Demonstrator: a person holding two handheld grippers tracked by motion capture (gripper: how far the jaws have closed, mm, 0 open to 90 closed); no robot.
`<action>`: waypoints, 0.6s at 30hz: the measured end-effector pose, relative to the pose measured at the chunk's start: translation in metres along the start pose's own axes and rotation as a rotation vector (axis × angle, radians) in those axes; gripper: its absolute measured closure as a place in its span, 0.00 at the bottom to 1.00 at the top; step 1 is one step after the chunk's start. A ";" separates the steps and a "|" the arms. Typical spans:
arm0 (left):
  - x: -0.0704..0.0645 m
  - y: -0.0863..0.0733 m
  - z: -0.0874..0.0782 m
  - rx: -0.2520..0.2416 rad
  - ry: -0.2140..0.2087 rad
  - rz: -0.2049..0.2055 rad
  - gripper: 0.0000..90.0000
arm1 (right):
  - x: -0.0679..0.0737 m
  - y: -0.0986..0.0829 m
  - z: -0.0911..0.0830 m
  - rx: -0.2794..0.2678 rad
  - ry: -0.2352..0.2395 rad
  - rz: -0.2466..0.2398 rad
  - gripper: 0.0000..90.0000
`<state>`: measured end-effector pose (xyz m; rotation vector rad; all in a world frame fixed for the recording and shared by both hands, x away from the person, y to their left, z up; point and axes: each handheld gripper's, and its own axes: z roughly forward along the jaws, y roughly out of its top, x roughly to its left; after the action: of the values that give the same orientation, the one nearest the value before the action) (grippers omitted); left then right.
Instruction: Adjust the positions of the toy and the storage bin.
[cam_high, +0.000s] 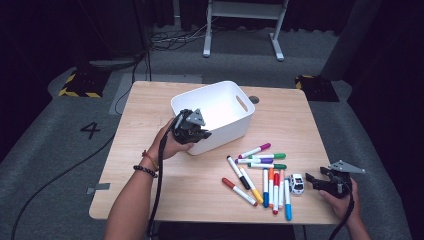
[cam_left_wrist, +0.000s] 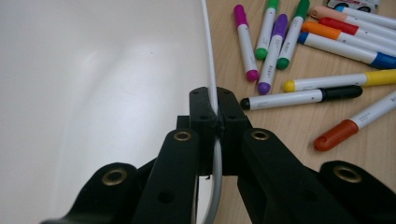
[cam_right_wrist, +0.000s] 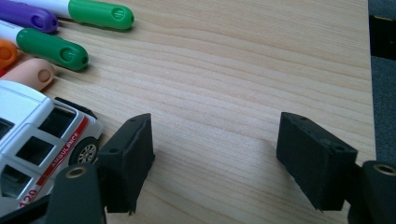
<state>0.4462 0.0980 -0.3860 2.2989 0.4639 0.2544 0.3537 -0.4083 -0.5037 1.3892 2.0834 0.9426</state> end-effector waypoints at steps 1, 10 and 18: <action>-0.001 0.000 -0.002 0.021 -0.011 0.021 0.97 | 0.000 0.000 0.000 0.000 0.000 0.000 0.31; -0.024 -0.001 -0.003 0.018 -0.033 0.082 0.97 | 0.000 0.000 0.000 0.000 0.000 0.000 0.31; -0.036 0.001 -0.003 0.010 -0.014 0.085 0.95 | 0.000 0.000 0.000 0.000 0.000 0.000 0.31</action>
<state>0.4123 0.0848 -0.3851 2.3315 0.3618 0.2782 0.3537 -0.4084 -0.5036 1.3892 2.0838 0.9422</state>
